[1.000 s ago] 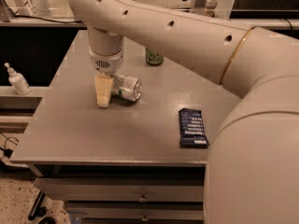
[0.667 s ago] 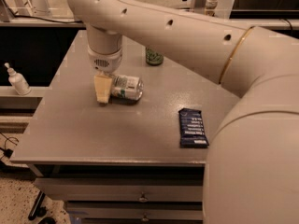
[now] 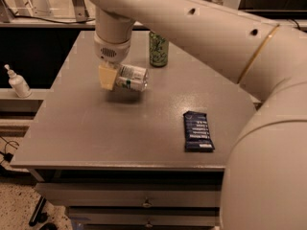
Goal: Place 7up can upright
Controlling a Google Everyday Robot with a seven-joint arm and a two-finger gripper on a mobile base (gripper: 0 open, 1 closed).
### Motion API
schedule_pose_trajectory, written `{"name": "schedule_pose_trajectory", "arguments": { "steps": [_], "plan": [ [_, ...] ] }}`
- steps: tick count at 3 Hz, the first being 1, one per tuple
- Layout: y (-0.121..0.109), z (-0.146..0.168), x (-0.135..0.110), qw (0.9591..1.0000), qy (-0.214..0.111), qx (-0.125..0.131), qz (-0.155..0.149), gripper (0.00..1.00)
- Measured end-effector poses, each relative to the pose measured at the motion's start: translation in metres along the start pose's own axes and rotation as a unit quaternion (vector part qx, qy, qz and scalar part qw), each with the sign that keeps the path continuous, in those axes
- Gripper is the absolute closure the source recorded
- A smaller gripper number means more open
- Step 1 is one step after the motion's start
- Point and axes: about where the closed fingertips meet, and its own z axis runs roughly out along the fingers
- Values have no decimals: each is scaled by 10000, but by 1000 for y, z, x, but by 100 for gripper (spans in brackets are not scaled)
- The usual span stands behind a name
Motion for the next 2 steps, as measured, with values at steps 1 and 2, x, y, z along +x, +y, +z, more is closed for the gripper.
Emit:
{"name": "schedule_pose_trajectory", "arguments": {
  "steps": [1,2],
  "plan": [
    [-9,-42,-12,9960,-872,-98,167,100],
    [-15,-75,-18,9823,-1818,-290,356,100]
  ]
}}
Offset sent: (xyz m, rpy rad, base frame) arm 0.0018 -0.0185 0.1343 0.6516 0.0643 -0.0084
